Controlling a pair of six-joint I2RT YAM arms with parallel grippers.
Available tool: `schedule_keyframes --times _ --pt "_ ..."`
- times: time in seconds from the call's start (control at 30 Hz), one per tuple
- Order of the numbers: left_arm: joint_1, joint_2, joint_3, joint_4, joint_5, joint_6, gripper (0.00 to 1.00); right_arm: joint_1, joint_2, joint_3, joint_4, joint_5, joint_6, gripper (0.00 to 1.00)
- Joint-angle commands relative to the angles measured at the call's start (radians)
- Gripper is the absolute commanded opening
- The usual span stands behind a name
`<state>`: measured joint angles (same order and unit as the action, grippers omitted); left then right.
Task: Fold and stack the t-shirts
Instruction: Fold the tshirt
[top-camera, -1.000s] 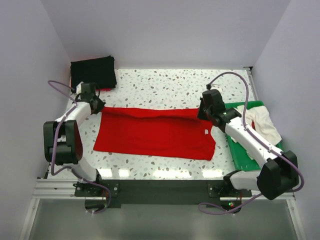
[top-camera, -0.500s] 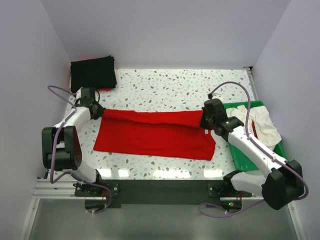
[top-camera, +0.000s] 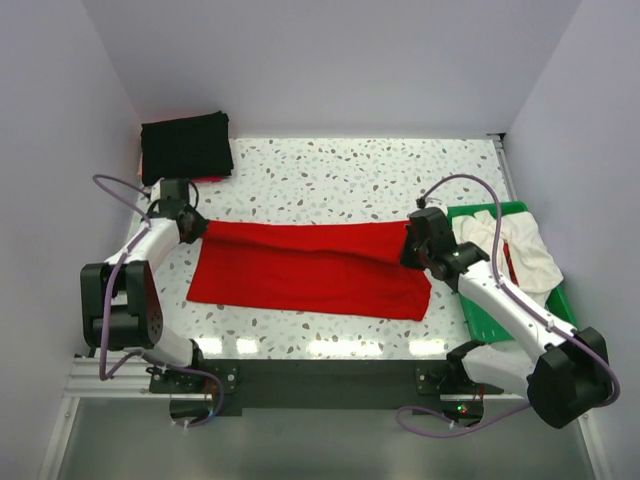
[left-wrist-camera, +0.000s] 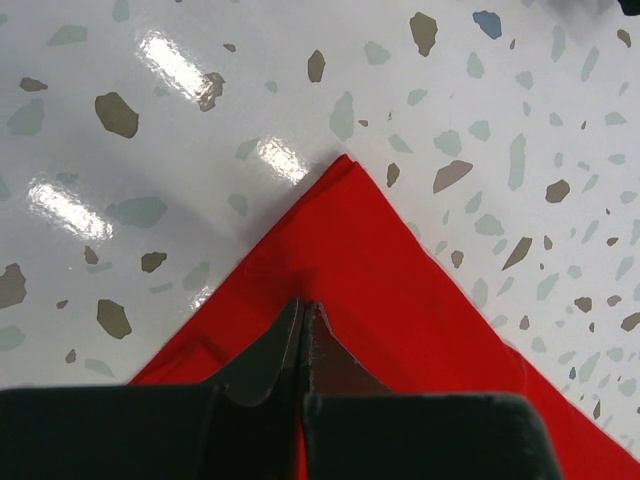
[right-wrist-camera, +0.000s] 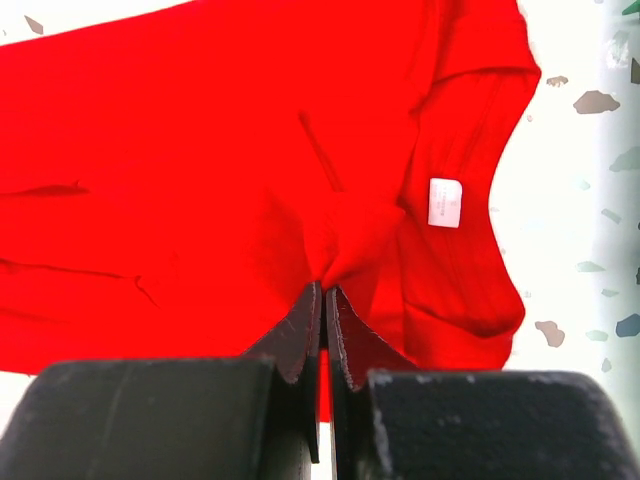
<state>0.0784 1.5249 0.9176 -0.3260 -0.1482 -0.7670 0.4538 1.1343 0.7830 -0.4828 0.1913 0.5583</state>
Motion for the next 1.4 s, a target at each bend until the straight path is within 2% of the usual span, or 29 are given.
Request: schedule_keyframes --times 0.0,0.5,0.57,0.6,0.63,0.7,0.73,0.87,1.0,1.17,1.37 --pt "0.012 -0.058 -0.005 -0.018 -0.037 -0.017 0.00 0.005 -0.036 0.016 -0.010 0.004 0.008 0.00" --pt "0.014 -0.111 -0.117 -0.007 -0.051 -0.041 0.00 0.006 -0.010 -0.053 0.038 -0.065 0.015 0.00" --pt "0.015 -0.127 -0.123 -0.007 -0.044 -0.038 0.12 0.006 -0.008 -0.054 0.035 -0.076 0.009 0.08" --pt "0.017 -0.137 -0.126 -0.005 -0.042 -0.038 0.23 0.006 -0.011 -0.051 0.032 -0.076 0.006 0.14" --pt "0.018 -0.146 -0.126 -0.004 -0.039 -0.035 0.29 0.006 -0.018 -0.050 0.027 -0.076 0.006 0.27" --pt "0.020 -0.170 -0.125 0.002 -0.033 -0.031 0.40 0.006 -0.027 -0.033 0.010 -0.072 -0.003 0.37" --pt "0.018 -0.177 -0.120 0.002 -0.028 -0.026 0.41 0.006 -0.037 -0.027 0.003 -0.067 -0.008 0.45" --pt "0.018 -0.195 -0.088 0.019 -0.001 -0.008 0.42 0.006 -0.038 0.004 -0.004 -0.046 -0.021 0.53" --pt "0.006 -0.169 -0.068 0.053 0.064 0.018 0.40 0.003 0.054 0.065 0.022 -0.021 -0.034 0.54" --pt "-0.032 -0.121 -0.054 0.056 0.070 0.041 0.38 0.005 0.231 0.143 0.098 -0.010 -0.060 0.54" --pt "-0.043 -0.103 -0.115 0.076 0.093 0.018 0.37 0.005 0.386 0.220 0.148 0.039 -0.070 0.54"
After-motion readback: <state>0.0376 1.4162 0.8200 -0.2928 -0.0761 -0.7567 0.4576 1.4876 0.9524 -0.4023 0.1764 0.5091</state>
